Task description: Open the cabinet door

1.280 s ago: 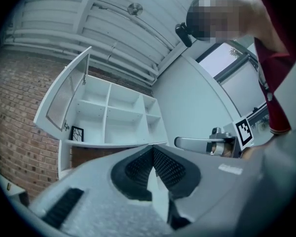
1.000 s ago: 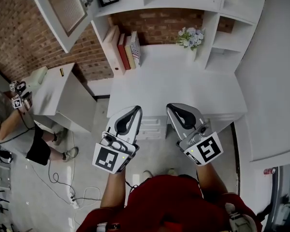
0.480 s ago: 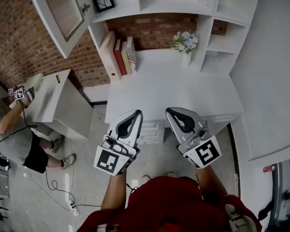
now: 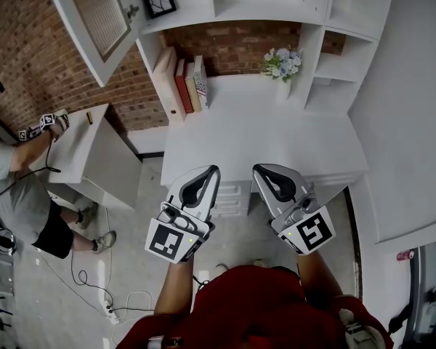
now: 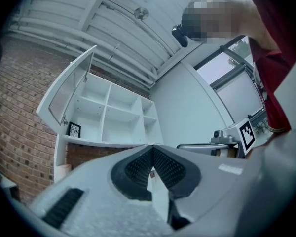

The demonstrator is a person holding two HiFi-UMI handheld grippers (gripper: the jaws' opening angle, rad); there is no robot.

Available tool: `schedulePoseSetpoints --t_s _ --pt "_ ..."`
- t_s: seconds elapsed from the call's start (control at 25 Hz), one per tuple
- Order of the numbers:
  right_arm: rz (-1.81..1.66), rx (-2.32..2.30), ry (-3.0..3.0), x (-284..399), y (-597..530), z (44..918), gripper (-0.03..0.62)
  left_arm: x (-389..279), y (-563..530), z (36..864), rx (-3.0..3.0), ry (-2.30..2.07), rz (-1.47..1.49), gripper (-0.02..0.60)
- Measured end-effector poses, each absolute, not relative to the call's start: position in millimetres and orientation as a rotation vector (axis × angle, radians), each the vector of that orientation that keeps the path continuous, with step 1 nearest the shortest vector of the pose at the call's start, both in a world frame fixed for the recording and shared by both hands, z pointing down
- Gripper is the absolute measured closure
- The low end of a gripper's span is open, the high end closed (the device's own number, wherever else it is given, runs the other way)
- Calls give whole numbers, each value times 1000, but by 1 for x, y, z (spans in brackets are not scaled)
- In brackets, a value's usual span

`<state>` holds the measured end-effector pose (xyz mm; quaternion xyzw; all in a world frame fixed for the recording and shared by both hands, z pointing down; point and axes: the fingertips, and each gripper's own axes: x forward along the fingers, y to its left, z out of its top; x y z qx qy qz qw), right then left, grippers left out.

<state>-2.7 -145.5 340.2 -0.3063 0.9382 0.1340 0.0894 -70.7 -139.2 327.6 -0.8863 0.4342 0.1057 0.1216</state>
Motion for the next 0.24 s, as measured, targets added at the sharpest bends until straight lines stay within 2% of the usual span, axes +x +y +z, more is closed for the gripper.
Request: schedulePoseSetpoints --t_s 0.24 --pt "390 -902 2792 -7 -148 342 582 -76 -142 330 -2584 1287 315 575"
